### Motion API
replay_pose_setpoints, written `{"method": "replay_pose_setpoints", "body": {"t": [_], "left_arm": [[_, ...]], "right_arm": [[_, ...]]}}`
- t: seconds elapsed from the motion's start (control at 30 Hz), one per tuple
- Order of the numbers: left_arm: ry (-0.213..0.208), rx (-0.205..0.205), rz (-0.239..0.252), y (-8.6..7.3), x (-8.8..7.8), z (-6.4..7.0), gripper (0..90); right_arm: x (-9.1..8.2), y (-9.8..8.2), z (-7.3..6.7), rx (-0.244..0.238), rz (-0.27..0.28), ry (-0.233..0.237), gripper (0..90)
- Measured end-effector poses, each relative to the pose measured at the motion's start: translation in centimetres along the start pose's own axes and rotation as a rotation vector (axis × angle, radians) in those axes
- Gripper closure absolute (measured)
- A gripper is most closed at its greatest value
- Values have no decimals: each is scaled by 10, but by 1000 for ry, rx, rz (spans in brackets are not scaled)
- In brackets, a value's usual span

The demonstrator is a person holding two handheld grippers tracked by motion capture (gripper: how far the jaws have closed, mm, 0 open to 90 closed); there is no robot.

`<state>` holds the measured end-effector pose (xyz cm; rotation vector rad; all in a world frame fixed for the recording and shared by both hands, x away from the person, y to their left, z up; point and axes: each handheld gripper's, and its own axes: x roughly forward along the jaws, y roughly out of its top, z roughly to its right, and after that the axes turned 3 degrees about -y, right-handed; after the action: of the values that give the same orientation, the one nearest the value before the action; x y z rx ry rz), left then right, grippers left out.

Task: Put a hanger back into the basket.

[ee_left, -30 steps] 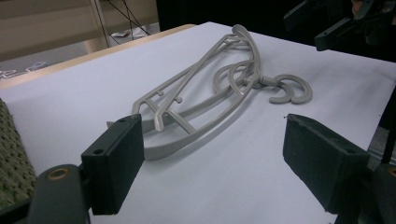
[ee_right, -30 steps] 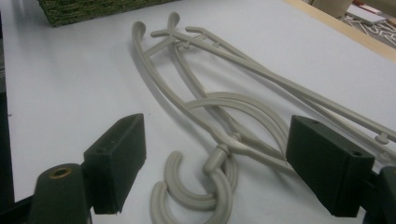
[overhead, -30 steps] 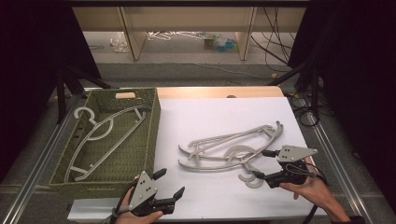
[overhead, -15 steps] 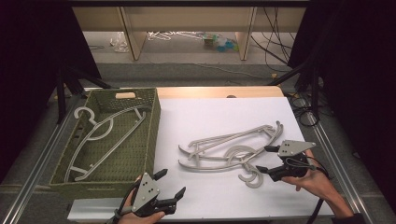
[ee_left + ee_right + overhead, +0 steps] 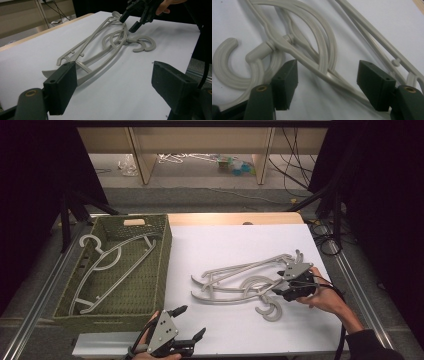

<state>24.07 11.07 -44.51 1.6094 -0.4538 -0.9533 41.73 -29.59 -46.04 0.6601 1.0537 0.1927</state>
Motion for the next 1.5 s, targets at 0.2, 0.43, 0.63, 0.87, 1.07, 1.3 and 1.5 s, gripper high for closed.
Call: {"method": "replay_pose_setpoints", "body": {"t": [0.2, 0.43, 0.63, 0.87, 1.07, 1.3, 1.5], "left_arm": [[-6, 23, -7, 0, 0, 1, 206], [-8, 21, -10, 0, 1, 1, 208], [-13, 39, -13, 0, 0, 1, 209], [-15, 23, -16, 0, 0, 1, 210], [-18, 17, -13, -1, 0, 1, 213], [-14, 29, -22, -1, 1, 0, 215], [0, 36, -27, 0, 3, -1, 218]], "right_arm": [[8, -1, -1, -74, -70, 31, 423], [-1, 0, -10, -230, -76, 31, 603], [-9, 4, -18, -340, -93, 51, 657], [-8, 4, -20, -351, -89, 102, 668], [-3, 9, -20, -441, -116, 98, 706], [-24, 19, -22, -492, -53, 132, 779], [-35, 21, -25, -485, -52, 145, 783]]}}
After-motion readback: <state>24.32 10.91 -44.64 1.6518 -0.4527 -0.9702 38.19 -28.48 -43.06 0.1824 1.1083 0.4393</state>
